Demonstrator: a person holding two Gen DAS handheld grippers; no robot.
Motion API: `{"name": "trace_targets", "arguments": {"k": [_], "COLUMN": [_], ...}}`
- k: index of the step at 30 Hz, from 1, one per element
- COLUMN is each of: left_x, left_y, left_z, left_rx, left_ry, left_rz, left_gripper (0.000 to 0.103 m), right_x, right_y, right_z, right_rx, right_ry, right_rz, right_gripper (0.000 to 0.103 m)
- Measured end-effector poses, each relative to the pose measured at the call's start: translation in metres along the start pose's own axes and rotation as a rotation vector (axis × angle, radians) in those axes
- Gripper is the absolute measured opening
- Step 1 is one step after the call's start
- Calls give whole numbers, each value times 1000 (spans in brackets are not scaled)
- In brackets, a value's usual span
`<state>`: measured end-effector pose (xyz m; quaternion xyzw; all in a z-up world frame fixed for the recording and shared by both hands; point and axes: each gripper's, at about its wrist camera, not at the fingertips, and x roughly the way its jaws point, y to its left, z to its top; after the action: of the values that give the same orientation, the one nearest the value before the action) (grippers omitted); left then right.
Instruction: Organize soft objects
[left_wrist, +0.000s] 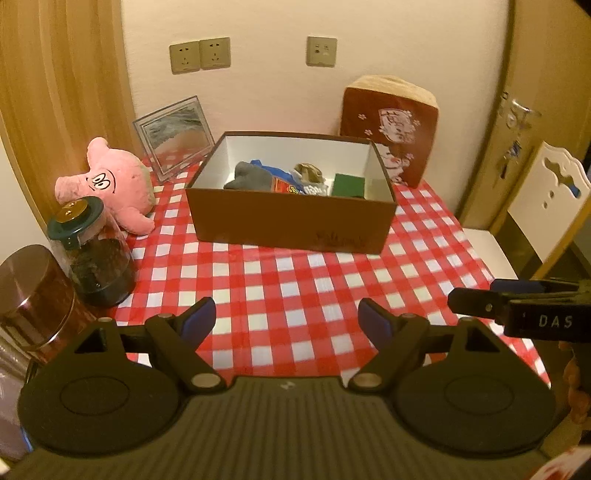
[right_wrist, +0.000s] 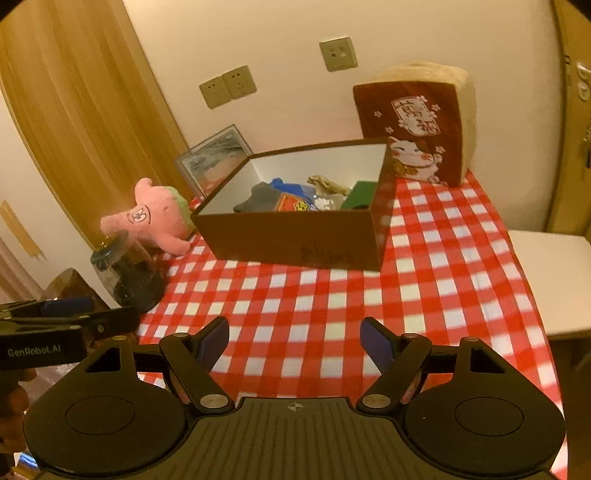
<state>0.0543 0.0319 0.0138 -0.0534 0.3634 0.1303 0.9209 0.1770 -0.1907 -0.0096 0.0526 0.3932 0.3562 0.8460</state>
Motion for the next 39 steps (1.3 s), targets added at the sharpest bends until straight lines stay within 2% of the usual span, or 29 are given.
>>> {"name": "trace_targets", "arguments": {"k": [7,21,39], "left_x": [-20,-45,-55], "left_y": [9,17,29], "left_z": [-24,-64,-79], "left_rx": [19,25,3], "left_ry": [19,62,68], "left_rz": [-38,-59,-52], "left_gripper": [82,82,82], "right_x": [-9,-37,-40], "right_y": [20,60,78], "right_z": [-26,-67,-79], "right_rx": [24,-3,-47], "right_ry": [72,82,99], "right_rz": [-31,-71,-78], "right_gripper": [78,78,78]}}
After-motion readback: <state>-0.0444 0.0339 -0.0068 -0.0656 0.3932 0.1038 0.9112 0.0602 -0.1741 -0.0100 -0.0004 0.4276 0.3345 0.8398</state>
